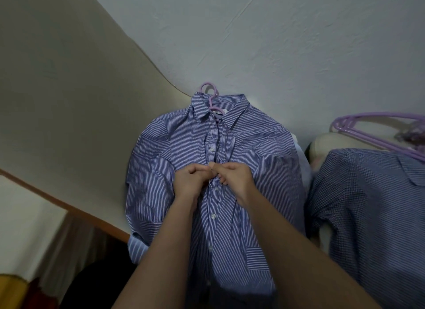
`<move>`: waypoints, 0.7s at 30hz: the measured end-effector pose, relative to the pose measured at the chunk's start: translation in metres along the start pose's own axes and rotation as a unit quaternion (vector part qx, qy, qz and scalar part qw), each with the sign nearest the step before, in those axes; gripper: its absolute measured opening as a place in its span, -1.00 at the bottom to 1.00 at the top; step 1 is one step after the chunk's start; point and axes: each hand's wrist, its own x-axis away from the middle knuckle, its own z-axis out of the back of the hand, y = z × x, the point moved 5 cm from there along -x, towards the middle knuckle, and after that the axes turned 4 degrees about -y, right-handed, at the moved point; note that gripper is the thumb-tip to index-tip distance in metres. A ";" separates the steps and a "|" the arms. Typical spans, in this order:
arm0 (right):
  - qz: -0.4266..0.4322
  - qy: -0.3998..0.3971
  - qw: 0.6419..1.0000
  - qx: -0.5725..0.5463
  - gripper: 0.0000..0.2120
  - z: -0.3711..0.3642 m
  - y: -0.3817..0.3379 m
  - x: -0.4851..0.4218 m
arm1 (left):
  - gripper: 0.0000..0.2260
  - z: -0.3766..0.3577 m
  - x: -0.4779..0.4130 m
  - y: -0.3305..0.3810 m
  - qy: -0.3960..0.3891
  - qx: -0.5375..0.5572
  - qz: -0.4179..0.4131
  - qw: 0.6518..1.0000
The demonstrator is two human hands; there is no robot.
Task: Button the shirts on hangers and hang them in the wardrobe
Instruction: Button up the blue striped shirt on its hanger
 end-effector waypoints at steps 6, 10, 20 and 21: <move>-0.014 0.002 1.000 0.007 -0.88 0.001 -0.003 -0.003 | -0.89 0.001 0.001 -0.001 -0.023 0.009 -0.014 1.000; -0.021 -0.004 0.999 0.035 -0.84 -0.002 -0.003 -0.005 | -0.97 0.003 -0.006 0.001 -0.022 -0.024 0.010 0.999; -0.010 0.017 0.999 0.044 -0.77 -0.006 0.001 -0.008 | -0.92 0.000 -0.006 0.014 0.058 -0.325 -0.126 0.936; -0.014 0.011 0.999 0.031 -0.78 -0.005 0.001 -0.007 | -0.92 -0.001 -0.002 0.014 0.061 -0.328 -0.137 0.933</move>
